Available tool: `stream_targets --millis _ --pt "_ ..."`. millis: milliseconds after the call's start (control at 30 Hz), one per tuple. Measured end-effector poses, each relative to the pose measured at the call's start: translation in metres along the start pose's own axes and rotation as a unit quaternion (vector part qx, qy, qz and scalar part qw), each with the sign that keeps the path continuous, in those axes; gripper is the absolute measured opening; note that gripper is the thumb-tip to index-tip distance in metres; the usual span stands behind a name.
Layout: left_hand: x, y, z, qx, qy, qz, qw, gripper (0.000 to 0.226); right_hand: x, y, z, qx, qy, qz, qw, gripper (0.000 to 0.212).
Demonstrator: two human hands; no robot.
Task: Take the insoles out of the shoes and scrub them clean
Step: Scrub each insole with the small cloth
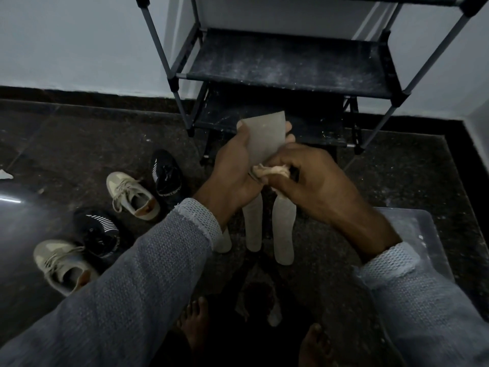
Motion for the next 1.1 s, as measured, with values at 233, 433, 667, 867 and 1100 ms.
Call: stream_targets --millis 233,433,667,867,1100 --pt "0.008 0.004 -0.002 0.017 -0.017 0.052 0.998 0.059 -0.031 -0.012 -0.008 0.046 -0.186 -0.11 0.975 0.013" --pt "0.002 0.011 0.0 -0.009 -0.079 0.106 0.991 0.044 -0.006 0.004 0.001 -0.01 -0.069 -0.035 0.997 0.015" --pt "0.01 0.018 -0.002 -0.017 -0.055 0.086 0.995 0.051 -0.036 -0.024 -0.011 0.097 -0.217 -0.098 0.966 0.012" --pt "0.0 0.015 0.0 -0.034 -0.084 0.088 0.992 0.051 0.0 -0.006 0.001 0.059 -0.013 0.003 0.998 0.009" --pt "0.017 0.021 -0.005 -0.029 -0.042 0.102 0.994 0.052 -0.035 -0.026 -0.011 0.1 -0.205 -0.069 0.971 0.013"
Point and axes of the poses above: each hand's wrist, its own z-axis towards the middle knuckle, its own x-axis out of the palm, y = z × x, the point moved 7 cm from there along z, towards the middle knuckle, and after that the axes turned 12 degrees about -x, right-handed, at the moved point
